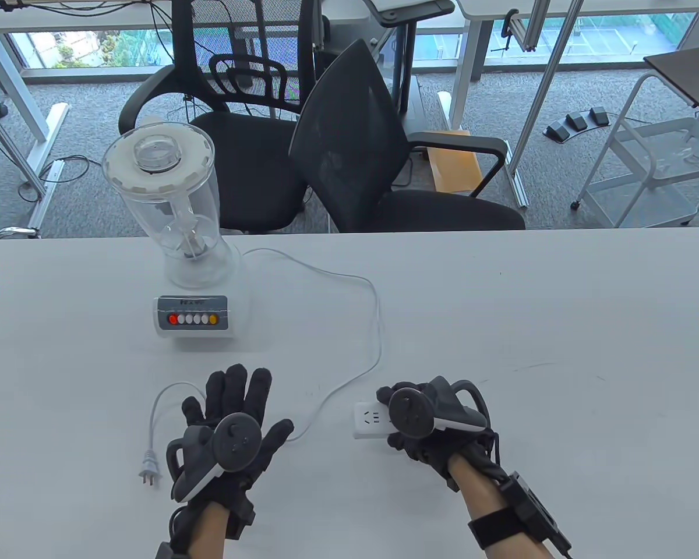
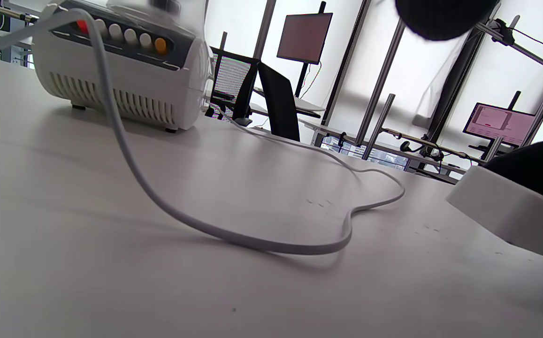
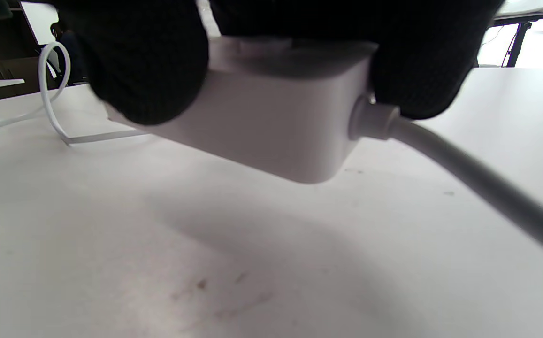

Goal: Plug the blender into the power strip

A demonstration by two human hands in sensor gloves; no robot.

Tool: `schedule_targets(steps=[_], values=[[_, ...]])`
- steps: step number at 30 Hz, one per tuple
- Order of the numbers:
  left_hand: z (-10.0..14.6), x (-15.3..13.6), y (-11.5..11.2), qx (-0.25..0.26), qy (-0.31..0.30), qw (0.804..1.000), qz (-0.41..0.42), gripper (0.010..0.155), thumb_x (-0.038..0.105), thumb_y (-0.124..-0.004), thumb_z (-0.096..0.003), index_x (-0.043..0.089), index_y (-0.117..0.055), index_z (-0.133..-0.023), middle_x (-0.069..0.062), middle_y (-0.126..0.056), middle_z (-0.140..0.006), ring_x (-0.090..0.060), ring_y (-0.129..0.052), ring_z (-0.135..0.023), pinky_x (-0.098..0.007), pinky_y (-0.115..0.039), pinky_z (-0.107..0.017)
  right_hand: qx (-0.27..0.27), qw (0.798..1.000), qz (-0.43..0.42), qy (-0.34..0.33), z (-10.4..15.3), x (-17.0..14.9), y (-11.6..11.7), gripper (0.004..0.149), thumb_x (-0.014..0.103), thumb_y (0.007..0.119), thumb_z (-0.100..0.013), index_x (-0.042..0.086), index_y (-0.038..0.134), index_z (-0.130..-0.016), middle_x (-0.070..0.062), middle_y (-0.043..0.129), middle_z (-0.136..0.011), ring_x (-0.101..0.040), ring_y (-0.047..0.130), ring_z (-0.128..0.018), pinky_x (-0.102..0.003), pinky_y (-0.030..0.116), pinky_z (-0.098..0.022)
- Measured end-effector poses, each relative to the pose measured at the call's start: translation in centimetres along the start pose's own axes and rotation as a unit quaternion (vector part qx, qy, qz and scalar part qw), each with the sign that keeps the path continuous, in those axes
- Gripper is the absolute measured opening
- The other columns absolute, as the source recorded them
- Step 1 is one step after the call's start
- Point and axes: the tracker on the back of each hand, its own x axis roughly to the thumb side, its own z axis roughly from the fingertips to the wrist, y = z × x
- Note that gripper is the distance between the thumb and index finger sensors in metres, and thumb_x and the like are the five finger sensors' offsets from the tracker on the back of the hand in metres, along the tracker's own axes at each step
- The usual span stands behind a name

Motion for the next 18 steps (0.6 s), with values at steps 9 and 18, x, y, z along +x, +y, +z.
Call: schedule_targets(steps=[9, 18], values=[[-0.1, -0.2, 0.1, -0.001, 0.005, 1.0, -0.002, 0.085, 0.067, -0.061, -0.0481, 0.033, -0.022, -0.116, -0.016, -0.02, -0.126, -0.05, -0.023, -0.116, -0.081, -0.024, -0.07, 0.0, 1.0, -0.019, 0.006, -1.5, -0.4, 0.8, 0.082, 0.034, 0.083, -0.04, 0.006, 0.053, -0.11, -0.024, 0.06, -0.106, -0.051, 0.072, -0.09, -0.061, 0.081, -0.051], [0.0, -1.1, 0.6, 0.006, 0.023, 1.0, -0.008, 0.085, 0.067, -0.061, -0.0482, 0.032, -0.023, -0.116, -0.017, -0.021, -0.126, -0.05, -0.023, -0.116, -0.082, -0.024, -0.07, 0.02, 1.0, -0.021, -0.001, -2.3, -0.3, 1.6, 0.081, 0.032, 0.082, -0.04, 0.005, 0.053, -0.11, -0.025, 0.059, -0.106, -0.051, 0.073, -0.09, -0.061, 0.081, -0.052]])
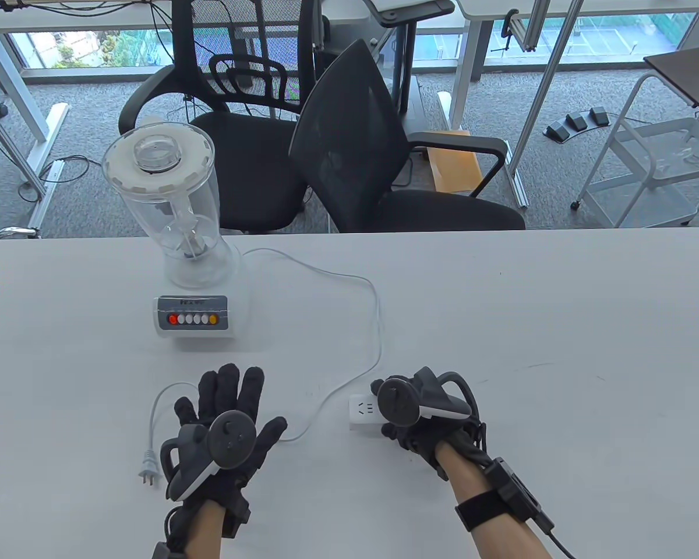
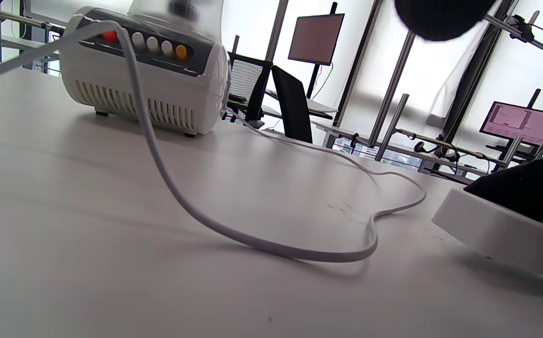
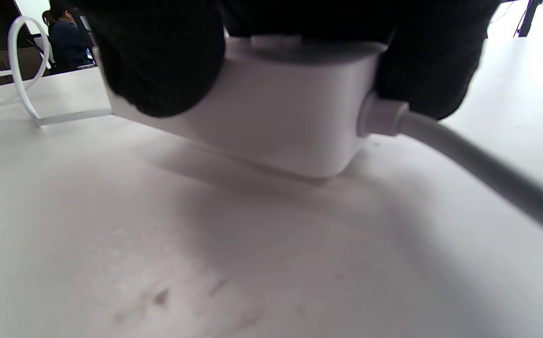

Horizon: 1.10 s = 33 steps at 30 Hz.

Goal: Plug the blender into the power strip

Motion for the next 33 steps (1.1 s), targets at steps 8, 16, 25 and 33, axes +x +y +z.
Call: schedule_targets(steps=[8, 16, 25, 33], values=[[0.5, -3.8, 1.4, 0.026, 0.07, 0.996, 0.041, 0.082, 0.066, -0.062, -0.0486, 0.03, -0.033, -0.117, -0.018, -0.029, -0.126, -0.05, -0.029, -0.116, -0.082, -0.025, -0.069, 0.009, 1.0, -0.007, 0.006, 0.1, 0.0, 0.9, 0.082, 0.031, 0.081, -0.04, 0.005, 0.05, -0.111, -0.026, 0.057, -0.107, -0.053, 0.07, -0.091, -0.062, 0.076, -0.055], [1.1, -7.8, 1.8, -0.019, 0.221, 0.974, 0.053, 0.083, 0.061, -0.07, -0.0501, 0.02, -0.044, -0.117, -0.024, -0.038, -0.124, -0.055, -0.038, -0.113, -0.087, -0.024, -0.063, -0.013, 0.999, -0.032, 0.01, 0.6, -0.3, 1.5, 0.082, 0.031, 0.081, -0.04, 0.006, 0.049, -0.112, -0.025, 0.056, -0.108, -0.053, 0.067, -0.091, -0.062, 0.072, -0.057], [1.4, -10.7, 1.2, -0.05, 0.346, 0.934, 0.079, 0.09, 0.05, -0.085, -0.0469, 0.012, -0.042, -0.116, -0.027, -0.05, -0.119, -0.055, -0.056, -0.105, -0.087, -0.03, -0.065, -0.018, 0.999, -0.031, 0.011, 0.8, -0.4, 1.5, 0.082, 0.031, 0.082, -0.04, 0.007, 0.049, -0.112, -0.024, 0.056, -0.108, -0.051, 0.066, -0.092, -0.061, 0.07, -0.057], [1.7, -12.8, 0.1, -0.073, 0.395, 0.911, 0.094, 0.083, 0.042, -0.088, -0.0476, 0.01, -0.051, -0.114, -0.021, -0.065, -0.111, -0.045, -0.075, -0.091, -0.083, -0.042, -0.066, -0.015, 0.999, -0.048, 0.009, 0.8, -0.7, 1.6, 0.082, 0.031, 0.082, -0.04, 0.007, 0.049, -0.112, -0.023, 0.056, -0.108, -0.051, 0.064, -0.092, -0.061, 0.067, -0.059]])
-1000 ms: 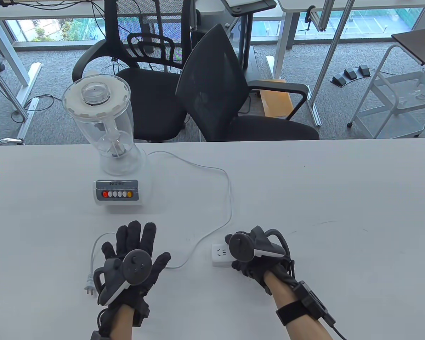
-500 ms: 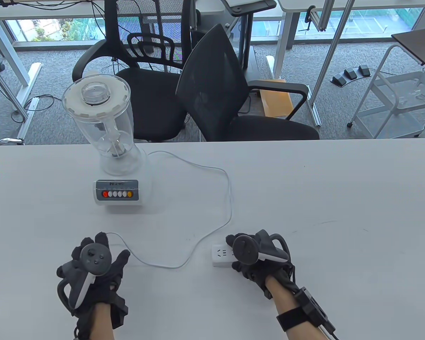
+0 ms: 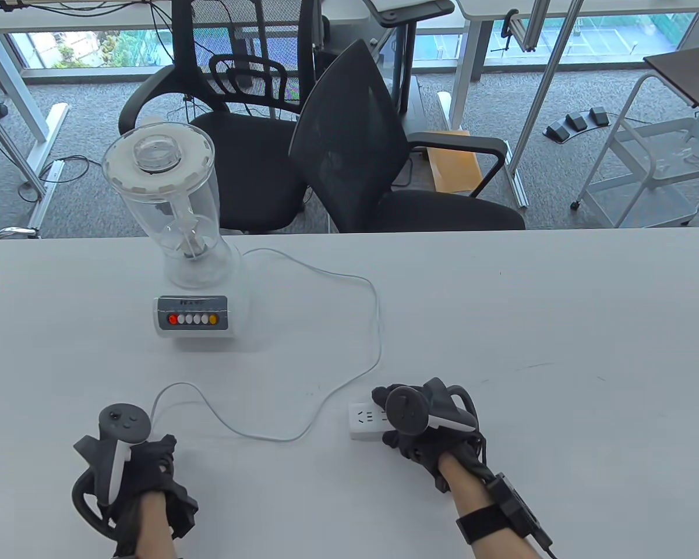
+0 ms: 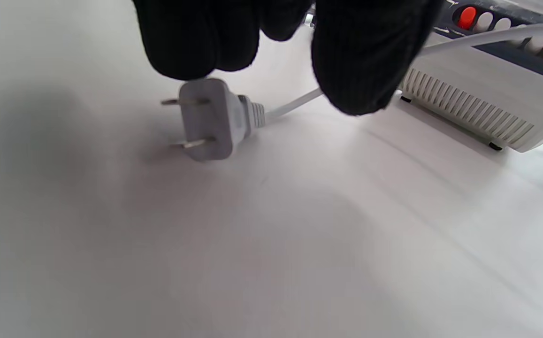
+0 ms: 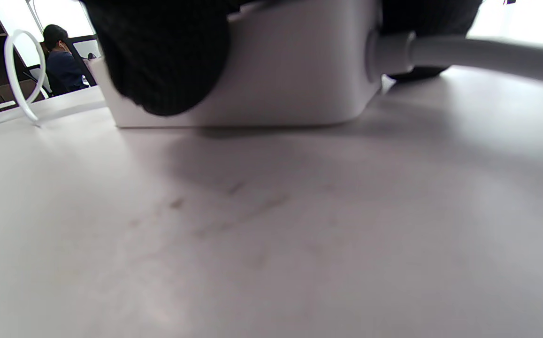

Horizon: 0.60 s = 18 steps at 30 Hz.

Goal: Plug the blender into the power strip

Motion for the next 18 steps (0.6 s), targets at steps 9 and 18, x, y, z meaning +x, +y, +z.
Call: schedule_targets(steps=[9, 18], values=[[-1.2, -0.4, -1.1, -0.012, 0.031, 0.999, -0.027, 0.073, 0.033, -0.09, -0.048, 0.013, -0.06, -0.111, -0.015, -0.071, -0.103, -0.036, -0.083, -0.077, -0.076, -0.052, -0.067, 0.0, 1.0, -0.006, 0.0, 0.0, -0.2, 0.1, 0.082, 0.032, 0.082, -0.04, 0.008, 0.048, -0.112, -0.023, 0.056, -0.108, -0.051, 0.063, -0.092, -0.061, 0.066, -0.059], [-1.4, 0.1, -1.4, 0.003, 0.024, 0.998, -0.061, 0.065, 0.03, -0.09, -0.0475, 0.018, -0.066, -0.107, -0.012, -0.078, -0.097, -0.032, -0.091, -0.066, -0.066, -0.066, -0.065, 0.0, 1.0, -0.008, 0.001, 0.0, -0.3, 0.1, 0.082, 0.032, 0.082, -0.04, 0.008, 0.048, -0.112, -0.023, 0.056, -0.108, -0.05, 0.062, -0.093, -0.061, 0.065, -0.06]])
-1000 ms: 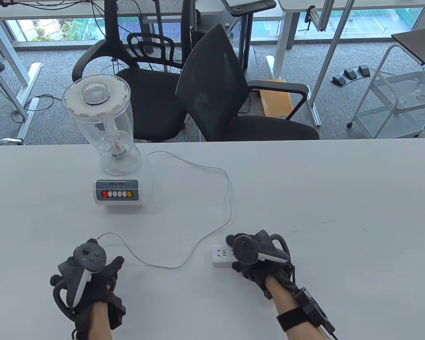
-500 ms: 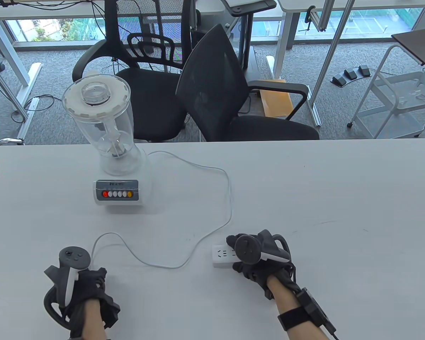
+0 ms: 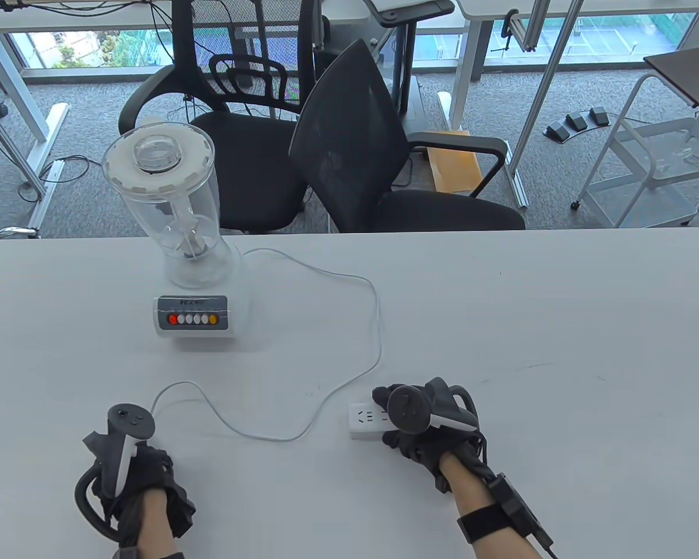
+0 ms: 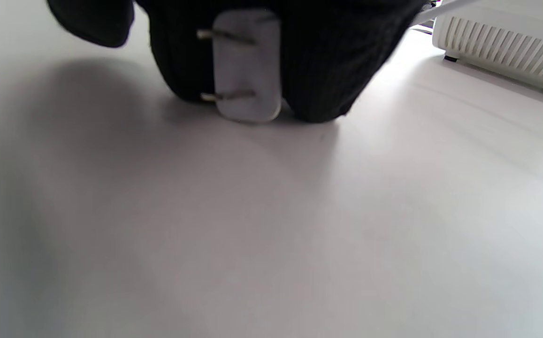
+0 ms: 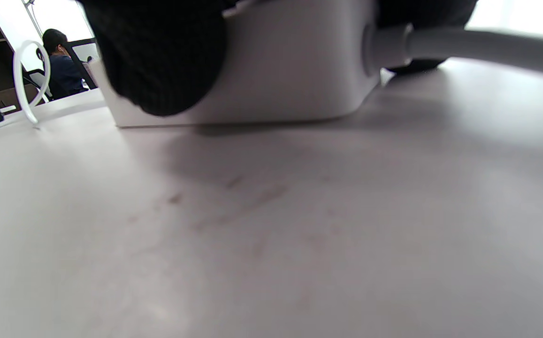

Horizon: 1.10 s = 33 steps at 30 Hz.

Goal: Plug the blender into the power strip

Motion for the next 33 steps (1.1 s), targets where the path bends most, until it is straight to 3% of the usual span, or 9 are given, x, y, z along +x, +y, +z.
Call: schedule_targets(steps=[7, 12, 20, 25, 29, 33], values=[[0.5, 0.0, 1.0, -0.023, -0.03, 0.998, 0.056, 0.063, 0.026, -0.085, -0.0503, 0.012, -0.065, -0.108, -0.02, -0.08, -0.102, -0.034, -0.094, -0.066, -0.068, -0.068, -0.062, 0.0, 1.0, 0.001, 0.001, 0.0, 0.0, 0.0, 0.083, 0.032, 0.082, -0.041, 0.008, 0.048, -0.112, -0.022, 0.055, -0.108, -0.05, 0.061, -0.093, -0.061, 0.064, -0.06], [0.7, 0.0, 1.3, -0.069, -0.07, 0.99, 0.106, 0.059, 0.025, -0.083, -0.0513, 0.013, -0.068, -0.107, -0.016, -0.089, -0.096, -0.035, -0.093, -0.066, -0.07, -0.068, -0.062, -0.001, 1.0, 0.004, 0.002, 0.0, 0.0, 0.1, 0.083, 0.032, 0.082, -0.041, 0.008, 0.047, -0.112, -0.022, 0.055, -0.108, -0.05, 0.061, -0.093, -0.061, 0.064, -0.06], [1.7, 0.8, 2.2, -0.065, -0.125, 0.979, 0.15, 0.058, 0.028, -0.083, -0.0517, 0.012, -0.069, -0.106, -0.013, -0.088, -0.094, -0.032, -0.093, -0.065, -0.067, -0.068, -0.063, -0.001, 1.0, 0.006, 0.003, 0.0, 0.0, 0.2, 0.083, 0.032, 0.081, -0.041, 0.008, 0.047, -0.112, -0.022, 0.054, -0.108, -0.05, 0.06, -0.093, -0.061, 0.063, -0.06], [1.8, 1.3, 1.9, -0.102, -0.186, 0.941, 0.265, 0.057, 0.032, -0.083, -0.0519, 0.012, -0.072, -0.104, -0.012, -0.088, -0.093, -0.028, -0.096, -0.062, -0.062, -0.071, -0.063, -0.002, 1.0, 0.007, 0.003, 0.0, 0.0, 0.2, 0.083, 0.032, 0.081, -0.041, 0.008, 0.046, -0.112, -0.022, 0.054, -0.108, -0.05, 0.06, -0.093, -0.061, 0.063, -0.06], [2.6, 2.7, 1.9, -0.079, -0.217, 0.938, 0.259, 0.054, 0.034, -0.083, -0.0508, 0.015, -0.076, -0.101, -0.009, -0.089, -0.091, -0.026, -0.098, -0.061, -0.06, -0.073, -0.063, -0.002, 1.0, 0.007, 0.004, 0.0, 0.1, 0.2, 0.083, 0.033, 0.081, -0.041, 0.009, 0.046, -0.112, -0.022, 0.054, -0.108, -0.05, 0.06, -0.093, -0.06, 0.063, -0.06], [3.5, 4.6, 1.3, -0.098, -0.274, 0.905, 0.311, 0.051, 0.034, -0.084, -0.0498, 0.021, -0.078, -0.099, -0.006, -0.089, -0.091, -0.026, -0.098, -0.062, -0.06, -0.072, -0.064, -0.002, 1.0, 0.007, 0.004, 0.0, 0.1, 0.3, 0.083, 0.033, 0.081, -0.041, 0.009, 0.046, -0.112, -0.022, 0.054, -0.108, -0.049, 0.06, -0.093, -0.06, 0.063, -0.06]])
